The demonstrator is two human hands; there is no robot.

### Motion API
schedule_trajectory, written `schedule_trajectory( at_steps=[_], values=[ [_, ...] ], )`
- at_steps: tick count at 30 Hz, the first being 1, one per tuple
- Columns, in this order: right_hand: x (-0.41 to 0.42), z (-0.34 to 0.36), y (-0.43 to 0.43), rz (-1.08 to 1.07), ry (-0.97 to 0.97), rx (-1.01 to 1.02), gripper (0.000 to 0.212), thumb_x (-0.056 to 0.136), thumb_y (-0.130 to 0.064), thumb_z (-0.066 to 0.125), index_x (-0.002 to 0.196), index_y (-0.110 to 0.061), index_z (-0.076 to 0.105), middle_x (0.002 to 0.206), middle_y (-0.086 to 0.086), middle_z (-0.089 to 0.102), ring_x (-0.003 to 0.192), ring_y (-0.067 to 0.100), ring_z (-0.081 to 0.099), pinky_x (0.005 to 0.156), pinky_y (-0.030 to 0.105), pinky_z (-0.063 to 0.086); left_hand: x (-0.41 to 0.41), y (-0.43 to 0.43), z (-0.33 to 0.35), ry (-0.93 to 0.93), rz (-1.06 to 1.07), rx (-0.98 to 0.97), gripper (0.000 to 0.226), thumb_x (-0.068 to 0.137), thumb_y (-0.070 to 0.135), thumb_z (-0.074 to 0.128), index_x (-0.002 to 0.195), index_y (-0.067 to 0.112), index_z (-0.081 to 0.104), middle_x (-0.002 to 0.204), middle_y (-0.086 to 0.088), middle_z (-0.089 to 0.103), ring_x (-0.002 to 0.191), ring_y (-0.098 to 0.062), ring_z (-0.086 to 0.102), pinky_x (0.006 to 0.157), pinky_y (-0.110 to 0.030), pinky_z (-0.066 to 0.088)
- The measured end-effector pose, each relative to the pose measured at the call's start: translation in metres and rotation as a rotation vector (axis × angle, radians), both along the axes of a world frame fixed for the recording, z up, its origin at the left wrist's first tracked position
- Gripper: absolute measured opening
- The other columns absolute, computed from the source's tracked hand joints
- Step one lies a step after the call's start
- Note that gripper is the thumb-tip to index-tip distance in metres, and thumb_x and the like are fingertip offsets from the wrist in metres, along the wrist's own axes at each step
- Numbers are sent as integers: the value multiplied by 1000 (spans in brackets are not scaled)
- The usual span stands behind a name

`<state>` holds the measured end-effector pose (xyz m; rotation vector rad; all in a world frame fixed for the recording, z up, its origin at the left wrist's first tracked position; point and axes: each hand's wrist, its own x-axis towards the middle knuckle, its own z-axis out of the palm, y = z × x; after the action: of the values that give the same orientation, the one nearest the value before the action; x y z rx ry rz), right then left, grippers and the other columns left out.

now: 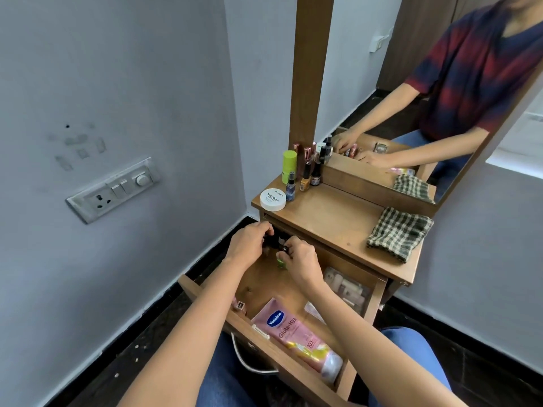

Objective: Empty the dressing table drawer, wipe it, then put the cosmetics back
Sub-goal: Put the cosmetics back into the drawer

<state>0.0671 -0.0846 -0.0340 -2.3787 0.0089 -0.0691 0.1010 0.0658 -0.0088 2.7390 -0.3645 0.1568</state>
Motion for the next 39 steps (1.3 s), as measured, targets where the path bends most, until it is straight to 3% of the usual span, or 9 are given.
schedule_trajectory(
  at_steps=[6, 11, 16, 18, 20, 23, 26, 32, 39],
  values=[
    [6, -4, 8, -23, -22, 59, 30, 89, -19, 66, 117, -11, 58, 111, 8, 63, 101, 22, 61, 84, 36, 54, 12, -5, -9, -94, 5, 70, 30, 88, 4, 56, 112, 21, 59, 115, 2, 65, 109, -20, 57, 92, -34, 40],
    [-1, -11, 7, -47, -38, 91, 29, 90, -14, 64, 117, -11, 56, 112, 8, 63, 101, 20, 61, 85, 34, 54, 10, -6, -14, -93, 57, 10, 31, 88, 1, 55, 114, 17, 57, 117, -2, 61, 107, -22, 57, 90, -34, 44],
    [-17, -24, -1, -117, -39, 78, 21, 92, -17, 62, 112, -13, 56, 105, 3, 64, 93, 17, 61, 81, 36, 54, -12, -13, -14, -130, 262, -234, 24, 92, 3, 53, 116, 10, 55, 111, -8, 61, 92, -21, 64, 76, -30, 54],
    [-21, -30, -2, -160, 19, 93, 22, 91, -18, 63, 112, -12, 58, 105, 2, 65, 94, 18, 61, 82, 36, 55, -21, -19, -19, -45, 382, -361, 18, 94, 5, 51, 110, 8, 59, 103, -8, 65, 84, -17, 64, 70, -24, 51],
    [-22, -37, -1, -207, 84, 167, 23, 90, -18, 65, 112, -12, 60, 106, 2, 66, 95, 16, 62, 84, 34, 55, -26, -24, -28, 102, 466, -433, 18, 94, 6, 50, 108, 7, 63, 107, -9, 66, 90, -17, 63, 74, -20, 45],
    [-20, -44, 6, -267, 140, 299, 25, 88, -13, 68, 112, -8, 62, 105, 5, 68, 94, 15, 64, 85, 31, 55, -23, -27, -44, 344, 553, -549, 27, 94, 10, 51, 120, 6, 59, 124, -14, 58, 107, -25, 59, 83, -27, 47],
    [-14, -49, 14, -361, 206, 433, 24, 85, -12, 71, 107, -6, 65, 101, 6, 69, 92, 17, 66, 85, 35, 56, -9, -28, -60, 493, 628, -706, 38, 91, 11, 56, 128, 6, 54, 126, -15, 58, 110, -29, 60, 94, -35, 50],
    [3, -57, 31, -580, 301, 661, 10, 83, -15, 72, 82, -15, 63, 91, 7, 69, 85, 22, 68, 84, 41, 57, 11, -30, -78, 585, 700, -1055, 25, 88, 4, 54, 110, 8, 64, 105, -12, 67, 94, -26, 65, 89, -42, 55],
    [15, -60, 38, -650, 319, 770, 4, 84, -17, 69, 83, -13, 69, 88, 7, 72, 85, 22, 69, 87, 40, 56, 23, -30, -98, 624, 691, -1119, 27, 86, 12, 54, 110, 12, 66, 105, -10, 70, 97, -27, 66, 90, -43, 55]
  ],
)
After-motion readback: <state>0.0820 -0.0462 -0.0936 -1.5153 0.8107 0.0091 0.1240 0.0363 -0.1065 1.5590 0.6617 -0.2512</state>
